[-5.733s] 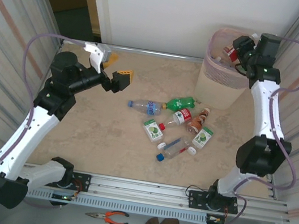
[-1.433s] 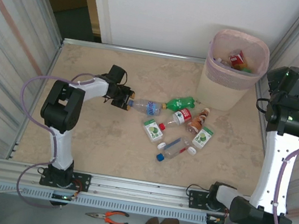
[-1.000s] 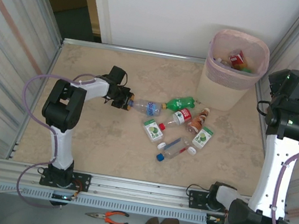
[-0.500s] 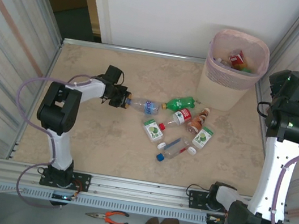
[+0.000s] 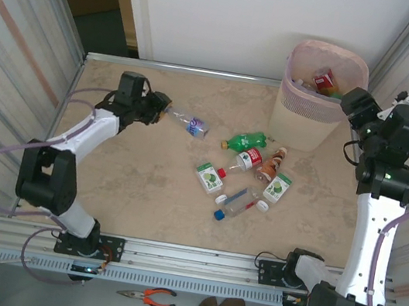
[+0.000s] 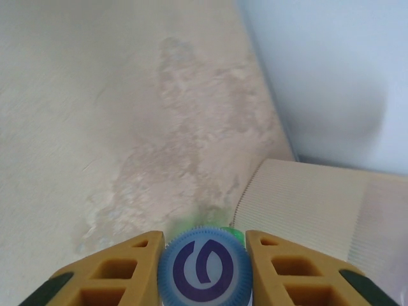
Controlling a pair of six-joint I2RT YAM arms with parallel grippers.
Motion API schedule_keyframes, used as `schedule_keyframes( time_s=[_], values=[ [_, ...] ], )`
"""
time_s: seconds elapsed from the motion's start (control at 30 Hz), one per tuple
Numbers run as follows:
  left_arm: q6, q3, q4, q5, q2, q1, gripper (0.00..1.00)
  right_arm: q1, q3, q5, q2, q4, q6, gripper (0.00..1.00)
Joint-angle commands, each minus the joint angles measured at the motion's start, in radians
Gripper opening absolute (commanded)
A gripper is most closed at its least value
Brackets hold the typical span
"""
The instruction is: Put the plastic bottles in the bin
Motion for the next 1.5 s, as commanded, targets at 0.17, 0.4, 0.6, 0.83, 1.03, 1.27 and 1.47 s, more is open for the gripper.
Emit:
schedule_keyframes(
  time_s=[0.17, 0.4, 0.6, 0.83, 1.03, 1.27, 1.47],
  values=[
    [0.427, -0.028, 0.205, 0.128, -0.2, 0.011, 0.05, -0.001, -0.057, -0.442, -0.002, 0.215, -0.067, 0.74],
    [0.627, 0.039, 0.231, 0.311, -0.276, 0.006, 0.02, 0.105, -0.086, -0.547, 0.002, 0.281, -0.156, 0.72],
    [0.769, 0.142, 0.1, 0.318, -0.301, -0.027, 0.01, 0.295, -0.112, -0.526, -0.008, 0.284, -0.341, 0.74],
    [0.942, 0.235, -0.041, 0.244, -0.318, -0.127, 0.01, 0.485, -0.115, -0.499, 0.028, 0.273, -0.471, 0.8],
    [1.053, 0.306, -0.143, 0.096, -0.327, -0.227, 0.0, 0.647, -0.177, -0.407, 0.043, 0.344, -0.593, 0.84],
    [1.109, 0.342, -0.178, 0.026, -0.334, -0.295, 0.0, 0.789, -0.222, -0.309, 0.093, 0.459, -0.662, 0.89],
    [1.118, 0.334, -0.168, 0.009, -0.343, -0.322, 0.0, 0.843, -0.238, -0.284, 0.154, 0.578, -0.657, 0.93]
  ],
)
